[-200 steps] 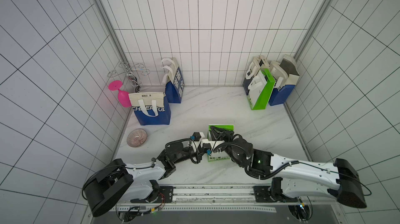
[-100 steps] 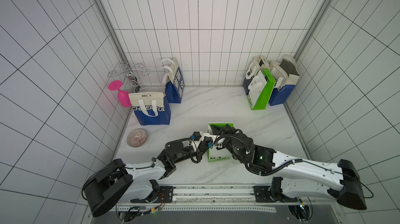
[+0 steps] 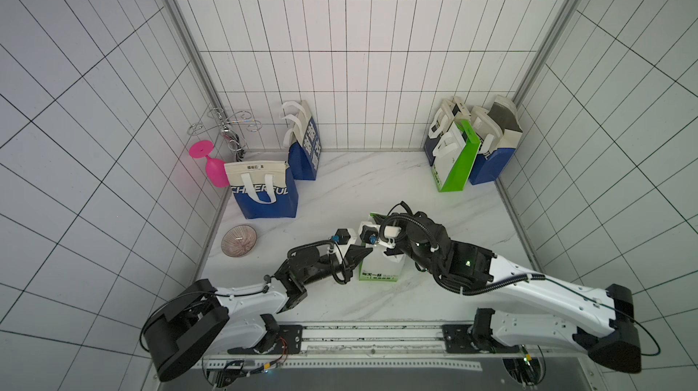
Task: Open the takeout bag
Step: Open the takeout bag at the center of the board.
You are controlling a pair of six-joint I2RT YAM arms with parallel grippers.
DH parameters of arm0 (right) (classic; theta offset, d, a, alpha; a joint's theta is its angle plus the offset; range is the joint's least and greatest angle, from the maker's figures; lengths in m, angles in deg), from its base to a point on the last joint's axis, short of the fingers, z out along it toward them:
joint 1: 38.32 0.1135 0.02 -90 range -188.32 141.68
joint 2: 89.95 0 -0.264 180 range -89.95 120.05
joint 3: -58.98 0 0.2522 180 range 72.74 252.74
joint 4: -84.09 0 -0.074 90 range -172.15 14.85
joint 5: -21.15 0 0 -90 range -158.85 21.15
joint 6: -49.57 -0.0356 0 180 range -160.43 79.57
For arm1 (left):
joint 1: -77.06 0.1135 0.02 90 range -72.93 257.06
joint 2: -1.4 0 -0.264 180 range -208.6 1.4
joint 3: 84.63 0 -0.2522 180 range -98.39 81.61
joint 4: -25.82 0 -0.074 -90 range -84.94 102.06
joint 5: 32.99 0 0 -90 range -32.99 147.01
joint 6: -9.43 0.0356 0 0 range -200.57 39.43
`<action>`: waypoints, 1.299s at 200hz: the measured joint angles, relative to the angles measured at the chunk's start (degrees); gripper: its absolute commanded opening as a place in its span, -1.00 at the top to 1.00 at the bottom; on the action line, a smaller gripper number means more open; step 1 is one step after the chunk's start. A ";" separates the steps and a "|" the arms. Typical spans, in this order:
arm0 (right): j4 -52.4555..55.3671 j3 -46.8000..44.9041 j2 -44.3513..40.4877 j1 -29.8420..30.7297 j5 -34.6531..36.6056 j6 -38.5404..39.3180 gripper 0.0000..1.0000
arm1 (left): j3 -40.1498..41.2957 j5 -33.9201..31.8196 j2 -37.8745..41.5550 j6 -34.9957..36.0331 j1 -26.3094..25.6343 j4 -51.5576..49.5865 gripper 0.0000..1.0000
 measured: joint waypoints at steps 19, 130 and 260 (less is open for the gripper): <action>3.63 3.02 0.15 -1.07 -0.57 -0.07 1.00 | 0.00 -0.04 0.13 0.02 0.00 -0.07 1.00; 16.28 13.05 4.63 -4.22 -5.75 0.83 1.00 | -0.28 -0.46 0.20 0.26 0.00 -0.44 1.00; 27.10 22.32 9.27 -5.09 -8.61 8.17 1.00 | -0.59 -0.72 0.17 0.48 -0.04 -0.83 1.00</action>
